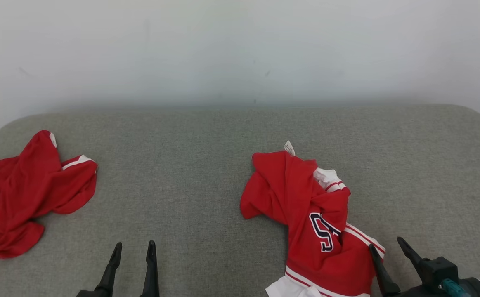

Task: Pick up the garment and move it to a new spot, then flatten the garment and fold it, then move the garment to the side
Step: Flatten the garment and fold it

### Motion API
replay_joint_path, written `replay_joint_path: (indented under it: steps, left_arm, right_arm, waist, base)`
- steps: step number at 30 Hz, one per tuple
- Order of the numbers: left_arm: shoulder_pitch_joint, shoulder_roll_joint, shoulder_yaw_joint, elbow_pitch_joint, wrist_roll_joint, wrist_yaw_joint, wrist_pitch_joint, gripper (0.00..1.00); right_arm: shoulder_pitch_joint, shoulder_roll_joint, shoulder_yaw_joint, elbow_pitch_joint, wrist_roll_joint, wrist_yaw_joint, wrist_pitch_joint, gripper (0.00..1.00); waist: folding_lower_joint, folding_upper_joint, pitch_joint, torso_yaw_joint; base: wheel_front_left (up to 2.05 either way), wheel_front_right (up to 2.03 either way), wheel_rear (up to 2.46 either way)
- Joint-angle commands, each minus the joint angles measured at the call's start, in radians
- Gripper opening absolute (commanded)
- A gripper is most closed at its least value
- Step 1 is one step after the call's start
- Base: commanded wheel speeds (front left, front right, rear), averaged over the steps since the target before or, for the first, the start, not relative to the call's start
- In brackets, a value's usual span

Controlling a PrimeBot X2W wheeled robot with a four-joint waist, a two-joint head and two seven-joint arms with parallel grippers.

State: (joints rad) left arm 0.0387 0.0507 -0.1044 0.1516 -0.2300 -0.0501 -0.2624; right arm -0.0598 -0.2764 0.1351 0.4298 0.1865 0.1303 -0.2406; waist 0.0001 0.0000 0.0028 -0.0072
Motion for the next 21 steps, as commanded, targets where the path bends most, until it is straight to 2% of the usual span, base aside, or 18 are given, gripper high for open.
replay_joint_path:
  steps: [1,10,11,12,13,17,21]
  left_arm:
    - [-0.007,-0.001,-0.001,0.001,0.006,0.001,-0.003,1.0]
    - [0.002,-0.001,0.001,0.005,0.009,0.001,-0.003,1.0]
    - [0.002,-0.001,0.001,0.005,0.009,0.001,-0.003,1.0]
    - [0.003,-0.001,0.002,0.004,0.009,0.001,-0.003,1.0]
    - [0.002,-0.001,0.003,0.004,0.009,0.001,-0.003,1.0]
    - [-0.005,-0.001,0.006,0.003,0.007,0.004,-0.003,1.0]
    - [-0.008,-0.001,0.005,0.002,0.002,0.005,-0.003,1.0]
  right_arm:
    - [-0.017,-0.009,0.008,0.03,0.01,0.001,-0.001,1.0]
    - [-0.11,0.017,0.088,0.292,0.091,0.001,0.03,1.0]
    - [-0.121,0.021,0.101,0.315,0.103,0.001,0.039,0.96]
    - [-0.129,0.023,0.115,0.332,0.111,0.001,0.043,0.39]
    - [-0.14,0.023,0.125,0.348,0.119,0.001,0.04,0.0]
    - [-0.189,0.006,0.146,0.38,0.143,0.001,0.014,0.0]
    - [-0.248,-0.032,0.11,0.386,0.165,0.001,-0.012,0.0]
  waist:
    - [-0.0001,0.0,0.004,0.009]
    - [-0.0001,0.0,0.007,0.027]
    - [-0.0001,0.0,0.007,0.027]
    - [-0.0001,0.0,0.008,0.028]
    - [-0.0001,0.0,0.008,0.029]
    - [-0.0001,0.0,0.015,0.027]
    - [-0.0001,0.0,0.019,0.023]
  base:
    - [0.0,0.0,0.0]
    - [0.0,0.0,0.0]
    - [0.0,0.0,0.0]
    - [0.0,0.0,0.0]
    - [0.0,0.0,0.0]
    - [0.0,0.0,0.0]
    - [0.0,0.0,0.0]
